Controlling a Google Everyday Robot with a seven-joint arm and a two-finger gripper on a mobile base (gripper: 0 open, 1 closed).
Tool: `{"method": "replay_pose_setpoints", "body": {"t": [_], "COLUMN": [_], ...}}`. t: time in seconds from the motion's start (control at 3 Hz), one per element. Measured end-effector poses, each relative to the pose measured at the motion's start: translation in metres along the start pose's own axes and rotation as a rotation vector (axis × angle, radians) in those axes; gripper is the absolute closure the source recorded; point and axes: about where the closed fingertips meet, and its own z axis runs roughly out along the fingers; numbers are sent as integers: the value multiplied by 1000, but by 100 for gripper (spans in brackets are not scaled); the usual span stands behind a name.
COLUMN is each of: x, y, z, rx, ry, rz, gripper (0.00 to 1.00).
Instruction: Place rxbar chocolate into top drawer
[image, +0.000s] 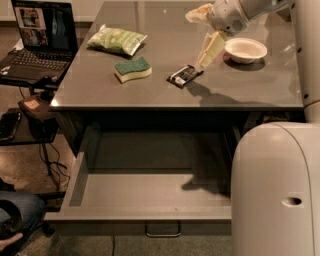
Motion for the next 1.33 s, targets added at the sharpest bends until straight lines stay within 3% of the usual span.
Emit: {"method": "replay_pose_setpoints", "body": {"t": [0.33, 0.67, 1.0, 1.33], "x": [12, 38, 47, 56], "y": [-10, -33, -35, -34], "z": [-7, -45, -48, -27], "rx": [41, 176, 188, 157], "ry": [54, 237, 272, 209], "rz": [26, 90, 100, 113], "gripper": [0, 0, 0, 0]}}
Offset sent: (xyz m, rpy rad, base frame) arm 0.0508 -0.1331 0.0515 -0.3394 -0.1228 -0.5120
